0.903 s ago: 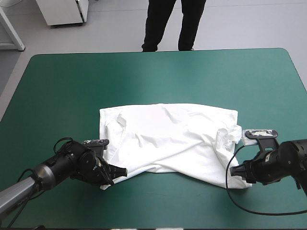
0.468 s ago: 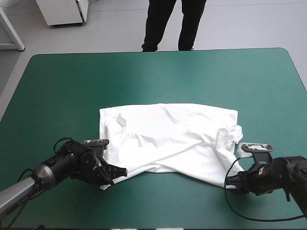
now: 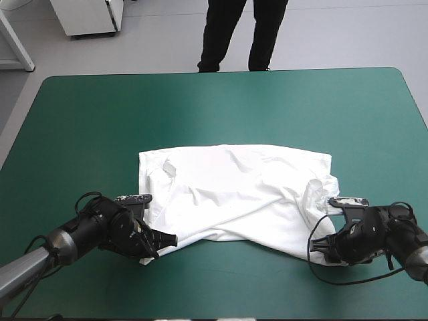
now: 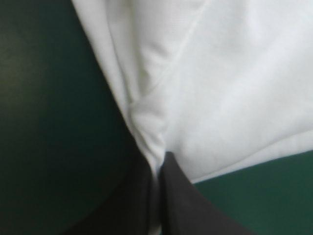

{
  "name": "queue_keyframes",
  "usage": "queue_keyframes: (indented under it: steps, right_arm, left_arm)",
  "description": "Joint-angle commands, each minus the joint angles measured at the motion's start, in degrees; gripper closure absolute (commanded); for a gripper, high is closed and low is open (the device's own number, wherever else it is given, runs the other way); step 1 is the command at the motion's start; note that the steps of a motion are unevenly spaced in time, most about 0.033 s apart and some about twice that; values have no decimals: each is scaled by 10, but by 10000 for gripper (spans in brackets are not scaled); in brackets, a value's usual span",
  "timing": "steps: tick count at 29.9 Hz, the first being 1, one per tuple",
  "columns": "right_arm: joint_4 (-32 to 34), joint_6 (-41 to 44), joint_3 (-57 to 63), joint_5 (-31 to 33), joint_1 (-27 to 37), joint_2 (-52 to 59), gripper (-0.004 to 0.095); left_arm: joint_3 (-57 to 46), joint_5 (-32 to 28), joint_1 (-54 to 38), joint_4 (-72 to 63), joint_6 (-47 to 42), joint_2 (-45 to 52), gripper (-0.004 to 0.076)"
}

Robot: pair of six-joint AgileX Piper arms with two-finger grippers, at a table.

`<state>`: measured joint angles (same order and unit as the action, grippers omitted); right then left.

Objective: Fold the cloth

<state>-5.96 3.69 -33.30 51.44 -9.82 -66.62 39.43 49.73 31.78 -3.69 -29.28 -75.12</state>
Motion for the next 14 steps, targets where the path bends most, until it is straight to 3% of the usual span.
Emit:
queue_keyframes:
  steps: [1, 5, 6, 14]
  right_arm:
    - [13, 6, 1, -24, -1, -20, 548]
    - [22, 20, 1, -16, -1, -19, 820]
    - [27, 20, 1, -8, -1, -19, 930]
    - [29, 22, -28, 41, -1, 29, 923]
  left_arm:
    - [-3, 0, 1, 23, 1, 0, 746]
    - [-3, 0, 1, 23, 1, 0, 746]
    - [-3, 0, 1, 23, 1, 0, 746]
    - [35, 39, 1, 24, 29, 12, 746]
